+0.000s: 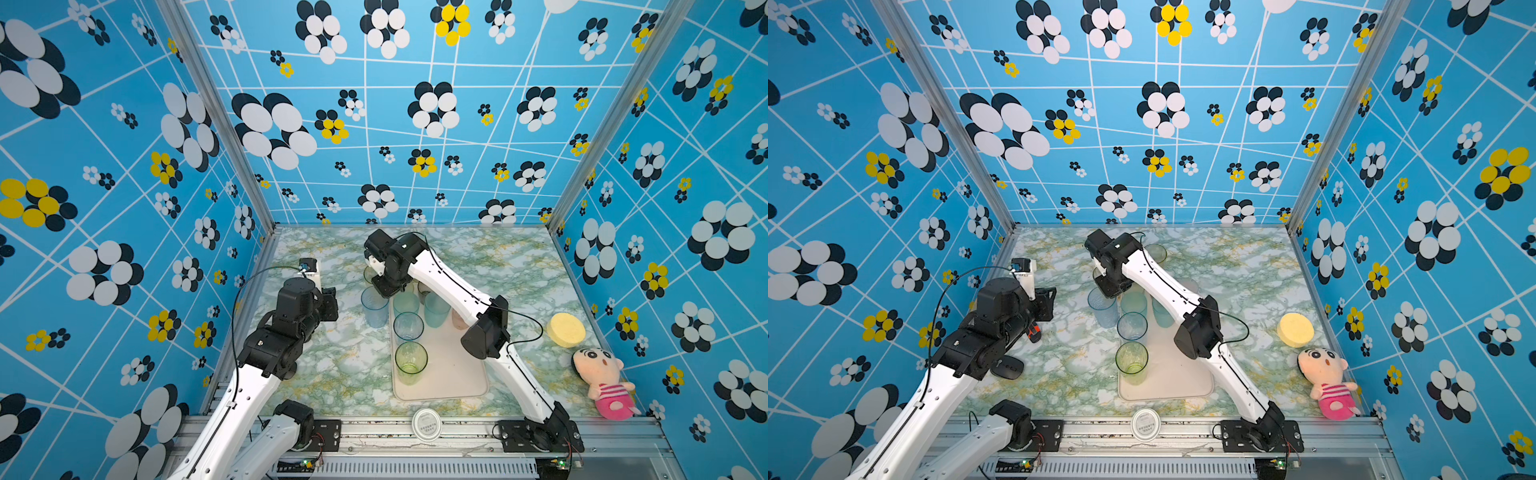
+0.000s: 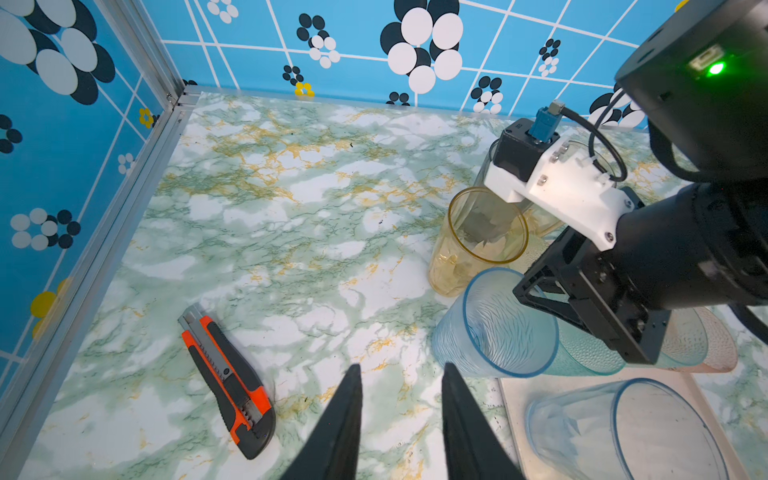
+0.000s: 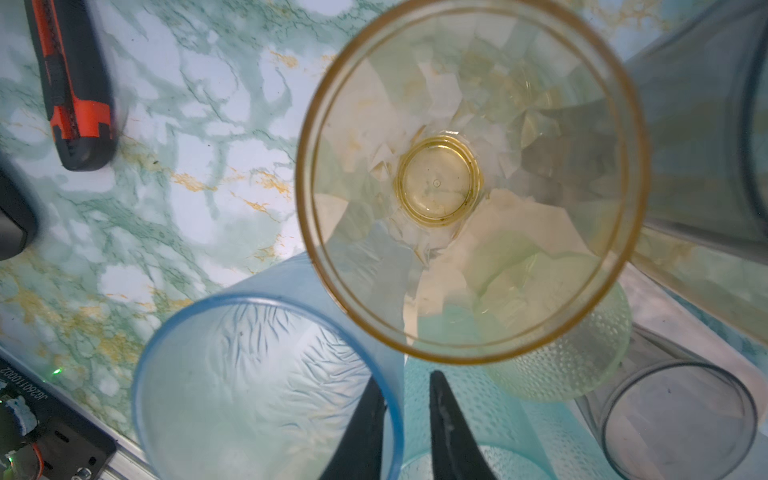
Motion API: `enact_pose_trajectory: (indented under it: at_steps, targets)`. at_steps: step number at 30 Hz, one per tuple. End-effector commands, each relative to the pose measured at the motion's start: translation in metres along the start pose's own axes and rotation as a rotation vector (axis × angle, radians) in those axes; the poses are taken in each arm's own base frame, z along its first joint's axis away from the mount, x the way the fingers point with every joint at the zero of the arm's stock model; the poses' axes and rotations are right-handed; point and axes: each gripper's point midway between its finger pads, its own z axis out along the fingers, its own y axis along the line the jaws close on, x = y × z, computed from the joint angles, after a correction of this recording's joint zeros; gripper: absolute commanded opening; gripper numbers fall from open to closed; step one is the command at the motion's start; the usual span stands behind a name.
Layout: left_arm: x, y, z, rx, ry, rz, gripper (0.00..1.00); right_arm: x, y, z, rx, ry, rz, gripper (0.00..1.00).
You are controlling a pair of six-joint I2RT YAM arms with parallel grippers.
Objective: Place the glasses into the tray
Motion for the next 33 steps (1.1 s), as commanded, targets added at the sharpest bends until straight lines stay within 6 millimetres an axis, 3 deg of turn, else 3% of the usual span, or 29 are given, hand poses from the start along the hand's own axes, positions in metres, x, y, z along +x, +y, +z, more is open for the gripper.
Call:
enact_pose_trajectory:
  at_steps: [1,21,33]
  targets:
    - [0.004,0.002,-0.001,0.003,0.007,0.013,0.34,-0.004,0.003,0.002,-0.022,-0.009,0.015,0.21]
    - [0.006,0.004,-0.002,0.003,0.011,0.008,0.34,0.000,0.016,-0.003,-0.054,-0.004,-0.005,0.00]
    - [0.012,0.005,0.000,-0.003,0.038,0.007,0.34,-0.005,0.036,-0.040,-0.103,-0.072,-0.056,0.00]
